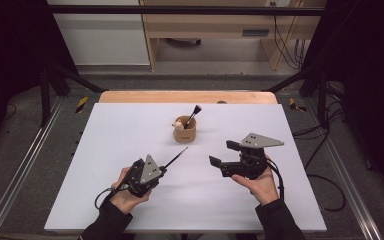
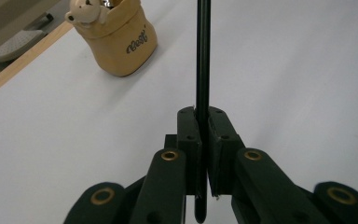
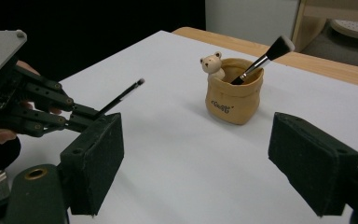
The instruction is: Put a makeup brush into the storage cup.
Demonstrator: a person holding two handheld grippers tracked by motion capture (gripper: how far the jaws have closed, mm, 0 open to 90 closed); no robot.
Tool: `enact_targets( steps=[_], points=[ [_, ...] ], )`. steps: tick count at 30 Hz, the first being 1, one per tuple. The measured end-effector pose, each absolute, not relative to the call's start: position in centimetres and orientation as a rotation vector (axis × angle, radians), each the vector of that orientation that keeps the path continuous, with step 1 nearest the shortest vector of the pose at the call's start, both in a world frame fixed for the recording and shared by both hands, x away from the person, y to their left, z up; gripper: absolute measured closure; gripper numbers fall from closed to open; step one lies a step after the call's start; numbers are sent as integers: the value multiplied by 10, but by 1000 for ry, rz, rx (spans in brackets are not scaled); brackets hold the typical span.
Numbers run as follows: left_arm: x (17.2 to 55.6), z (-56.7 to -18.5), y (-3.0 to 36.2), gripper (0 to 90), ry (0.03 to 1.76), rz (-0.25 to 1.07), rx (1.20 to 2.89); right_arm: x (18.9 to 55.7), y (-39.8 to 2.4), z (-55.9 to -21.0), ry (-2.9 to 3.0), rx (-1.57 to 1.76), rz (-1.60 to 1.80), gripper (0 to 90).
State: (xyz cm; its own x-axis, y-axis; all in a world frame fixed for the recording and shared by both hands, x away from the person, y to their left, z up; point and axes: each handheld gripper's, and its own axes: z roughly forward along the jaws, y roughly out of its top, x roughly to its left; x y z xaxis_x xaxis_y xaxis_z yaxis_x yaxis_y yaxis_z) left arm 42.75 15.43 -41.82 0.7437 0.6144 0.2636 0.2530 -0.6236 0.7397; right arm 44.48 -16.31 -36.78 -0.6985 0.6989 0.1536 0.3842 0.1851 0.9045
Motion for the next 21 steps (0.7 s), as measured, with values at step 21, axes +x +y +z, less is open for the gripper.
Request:
enact_targets(
  steps=[21],
  points=[
    [424,-423,142,849,840,552,2067,436,-139,-391,2094,1098,1622,185]
  ],
)
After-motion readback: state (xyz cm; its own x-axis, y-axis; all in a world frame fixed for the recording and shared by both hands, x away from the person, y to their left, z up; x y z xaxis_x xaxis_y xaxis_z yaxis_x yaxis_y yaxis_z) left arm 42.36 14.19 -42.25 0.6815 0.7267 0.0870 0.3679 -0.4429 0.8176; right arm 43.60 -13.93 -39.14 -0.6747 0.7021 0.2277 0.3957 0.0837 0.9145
